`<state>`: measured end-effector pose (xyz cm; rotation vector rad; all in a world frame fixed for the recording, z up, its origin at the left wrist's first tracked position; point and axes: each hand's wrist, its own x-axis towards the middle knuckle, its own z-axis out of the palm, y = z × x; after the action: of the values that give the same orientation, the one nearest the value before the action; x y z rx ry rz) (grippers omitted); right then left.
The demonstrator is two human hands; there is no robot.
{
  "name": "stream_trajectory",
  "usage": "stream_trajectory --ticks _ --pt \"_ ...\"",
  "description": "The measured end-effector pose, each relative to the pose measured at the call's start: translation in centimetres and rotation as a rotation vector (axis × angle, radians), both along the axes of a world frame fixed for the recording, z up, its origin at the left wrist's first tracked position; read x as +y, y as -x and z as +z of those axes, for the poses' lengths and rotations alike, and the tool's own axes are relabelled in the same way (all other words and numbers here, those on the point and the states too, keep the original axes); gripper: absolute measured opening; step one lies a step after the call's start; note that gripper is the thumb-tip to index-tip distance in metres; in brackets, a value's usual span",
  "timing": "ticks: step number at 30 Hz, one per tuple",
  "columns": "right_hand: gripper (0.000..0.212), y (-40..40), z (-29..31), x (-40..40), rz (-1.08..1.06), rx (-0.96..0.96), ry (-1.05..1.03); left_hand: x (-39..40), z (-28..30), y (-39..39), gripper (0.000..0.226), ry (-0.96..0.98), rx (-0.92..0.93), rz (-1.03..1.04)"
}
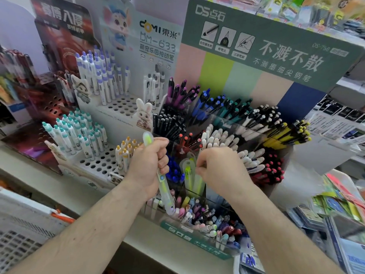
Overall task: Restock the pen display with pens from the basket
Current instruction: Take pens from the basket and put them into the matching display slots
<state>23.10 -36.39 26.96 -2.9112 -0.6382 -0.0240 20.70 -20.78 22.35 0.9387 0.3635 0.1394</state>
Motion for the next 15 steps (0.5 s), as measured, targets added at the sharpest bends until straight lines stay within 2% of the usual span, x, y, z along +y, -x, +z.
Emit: stream_trajectory --ticks 7,9,12,13,15 --pt "0.012 -0.3 -1.1 0.4 -0.019 0.069 0.128 -0.3 0.6 -0.1 0.01 0.14 0.008 -0.032" --pt "0.006 0.1 -0.4 0.2 -0.037 0.063 0.063 -0.3 0.8 -0.1 0.014 0.189 0.01 -0.021" --pt "0.028 2.2 1.1 -0.1 0.015 0.085 -0.299 0.1 1.1 -0.3 0.025 0.307 0.022 0.028" --pt "0.04 3.1 1.5 -0.2 0.079 0.141 -0.331 0.2 1.2 -0.3 0.026 0.358 0.031 0.048" --pt "0.067 4.4 1.4 -0.1 0.182 0.247 -0.15 0.4 1.4 -0.4 0.027 0.451 0.051 0.089"
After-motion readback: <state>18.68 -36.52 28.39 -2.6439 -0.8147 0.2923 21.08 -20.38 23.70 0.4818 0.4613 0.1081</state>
